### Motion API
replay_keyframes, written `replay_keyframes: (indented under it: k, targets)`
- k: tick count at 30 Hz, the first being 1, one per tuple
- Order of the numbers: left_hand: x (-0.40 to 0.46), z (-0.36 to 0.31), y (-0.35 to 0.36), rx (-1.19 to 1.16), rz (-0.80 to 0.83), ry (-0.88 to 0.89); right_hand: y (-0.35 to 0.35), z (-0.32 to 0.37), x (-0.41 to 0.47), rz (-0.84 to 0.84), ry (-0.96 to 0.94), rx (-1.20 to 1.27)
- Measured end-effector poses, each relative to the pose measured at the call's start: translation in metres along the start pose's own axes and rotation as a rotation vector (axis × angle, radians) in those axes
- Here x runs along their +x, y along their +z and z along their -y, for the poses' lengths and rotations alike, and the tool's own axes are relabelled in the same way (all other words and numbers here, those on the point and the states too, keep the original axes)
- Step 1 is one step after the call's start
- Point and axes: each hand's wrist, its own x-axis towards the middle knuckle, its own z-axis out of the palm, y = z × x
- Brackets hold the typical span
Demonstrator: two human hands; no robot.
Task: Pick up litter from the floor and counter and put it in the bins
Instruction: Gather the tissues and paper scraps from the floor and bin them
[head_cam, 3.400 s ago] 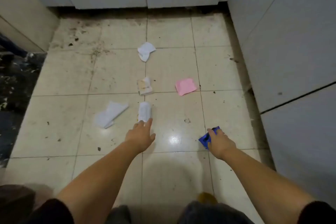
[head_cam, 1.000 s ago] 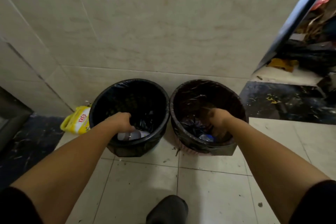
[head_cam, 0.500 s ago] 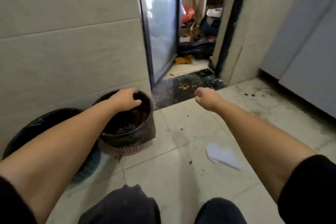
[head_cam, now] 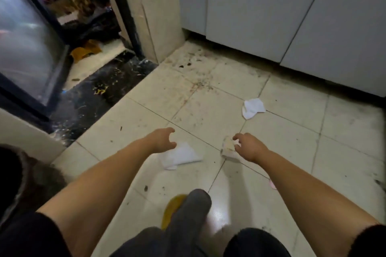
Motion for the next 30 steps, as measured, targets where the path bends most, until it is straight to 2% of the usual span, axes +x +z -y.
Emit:
replay_keyframes:
  k: [5, 9, 15, 17, 19, 21, 23, 25, 28, 30]
  targets:
    - [0.085, 0.006, 0.088, 0.101, 0.162, 0.048, 0.062, -0.035, 0.042, 0.164, 0.158, 0.042]
    - [0.115, 0.024, 0.136, 0.242, 0.193, 0.028, 0.092, -0.04, 0.075, 0.139, 0.176, 0.017]
    - [0.137, 0.023, 0.153, 0.43, 0.122, 0.141, 0.114, -0.035, 0.103, 0.034, 0.19, -0.084]
    - [0.145, 0.019, 0.15, 0.413, 0.121, 0.184, 0.117, -0.034, 0.107, 0.014, 0.193, -0.147]
    - [0.156, 0.012, 0.142, 0.351, 0.143, 0.218, 0.112, -0.034, 0.109, 0.069, 0.209, -0.132]
    - [0.168, 0.0, 0.13, 0.315, 0.136, 0.236, 0.102, -0.039, 0.107, 0.163, 0.209, -0.013]
    - [0.187, -0.026, 0.111, 0.281, 0.133, 0.267, 0.084, -0.049, 0.099, 0.175, 0.225, 0.235]
    - [0.206, -0.067, 0.09, 0.221, 0.084, 0.342, 0.063, -0.066, 0.086, 0.062, 0.285, 0.536]
    - [0.225, -0.143, 0.057, 0.081, -0.017, 0.467, 0.041, -0.101, 0.061, -0.206, 0.457, 1.048]
    - [0.239, -0.192, 0.045, 0.037, -0.087, 0.491, 0.042, -0.126, 0.046, -0.32, 0.523, 1.147]
